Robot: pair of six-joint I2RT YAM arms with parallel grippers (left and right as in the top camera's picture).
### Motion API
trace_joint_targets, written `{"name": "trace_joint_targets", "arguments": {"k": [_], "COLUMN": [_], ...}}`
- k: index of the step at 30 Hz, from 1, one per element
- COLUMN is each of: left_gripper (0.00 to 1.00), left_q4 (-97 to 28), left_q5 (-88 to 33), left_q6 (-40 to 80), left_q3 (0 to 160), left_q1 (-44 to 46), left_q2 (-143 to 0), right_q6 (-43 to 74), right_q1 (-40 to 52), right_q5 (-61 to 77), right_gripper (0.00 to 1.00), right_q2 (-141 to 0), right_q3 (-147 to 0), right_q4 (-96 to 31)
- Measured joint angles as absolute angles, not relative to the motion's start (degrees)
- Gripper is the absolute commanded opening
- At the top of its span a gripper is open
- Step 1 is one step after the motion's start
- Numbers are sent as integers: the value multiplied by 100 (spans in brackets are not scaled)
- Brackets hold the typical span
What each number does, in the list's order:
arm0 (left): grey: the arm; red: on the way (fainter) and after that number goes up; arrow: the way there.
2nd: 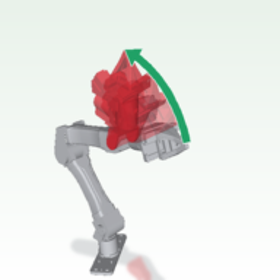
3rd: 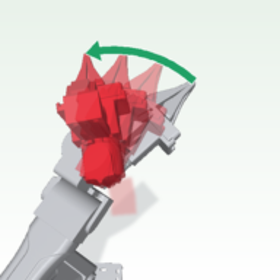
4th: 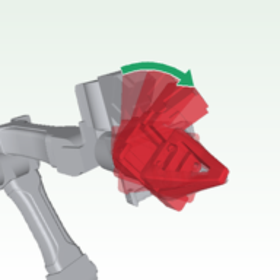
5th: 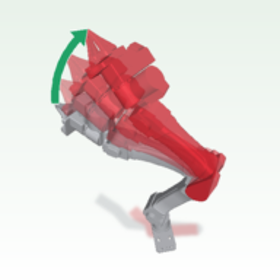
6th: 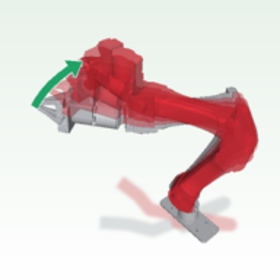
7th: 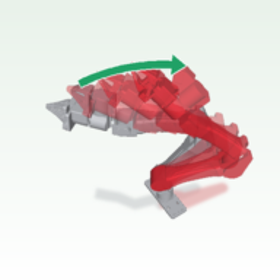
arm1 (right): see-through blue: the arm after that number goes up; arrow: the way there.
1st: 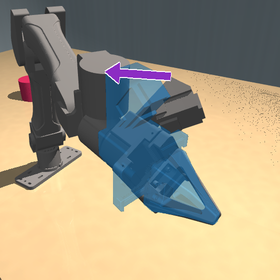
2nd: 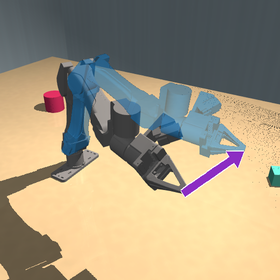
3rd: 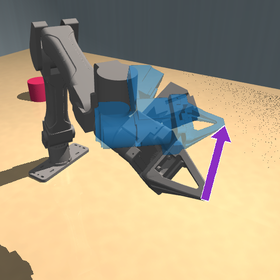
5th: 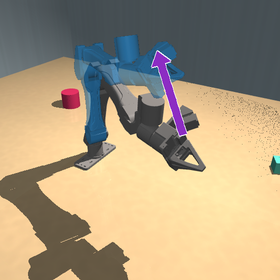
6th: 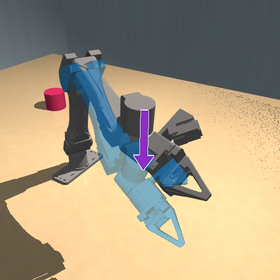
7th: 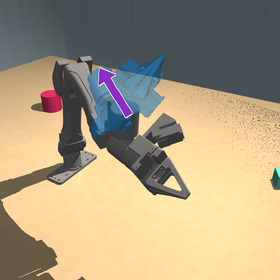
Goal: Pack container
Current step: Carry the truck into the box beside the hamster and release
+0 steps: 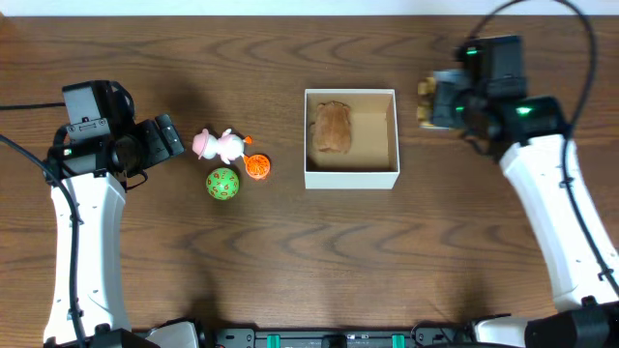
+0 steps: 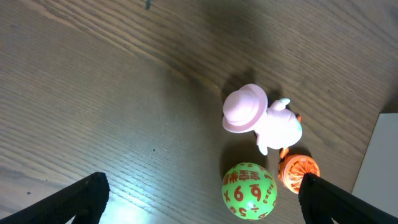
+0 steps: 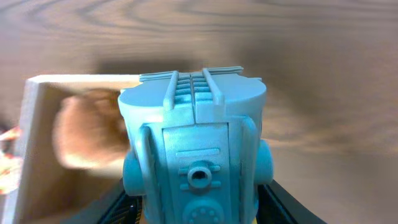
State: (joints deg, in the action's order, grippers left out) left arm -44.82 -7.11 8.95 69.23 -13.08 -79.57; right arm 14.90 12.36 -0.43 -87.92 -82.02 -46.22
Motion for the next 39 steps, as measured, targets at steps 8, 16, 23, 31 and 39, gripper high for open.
{"name": "trace_joint_targets", "arguments": {"k": [8,16,23,31,39], "left_gripper": [98,98,98,98,98], "left_q4": [-4480,-4480,-4482,-4480,-4480], "left_q5": [-711,-711,-711,-711,-711], "left_q6": [895,895,895,895,895], "left_q3": [6923,6923,6923,6923,6923], "left_q1": [-1308,-1308,-1308,-1308,-1308], "left_q2": [-7957,-7957,-7957,-7957,-7957], "right_q6": [1345,908,-698,-2517,-4101], "right_q1": [2314,2547,2526,2519,2322], "right_q5": [137,-355,-353,-311,-255], "right_gripper": [34,47,48,49,47], "right_q2": [-8901,-9668,-10101,-10322,-10724], "right_q3": [-8200,-8200,-8200,-8200,-8200], "right_q4": [-3940,-3802,-3695,-3677,-3688]}}
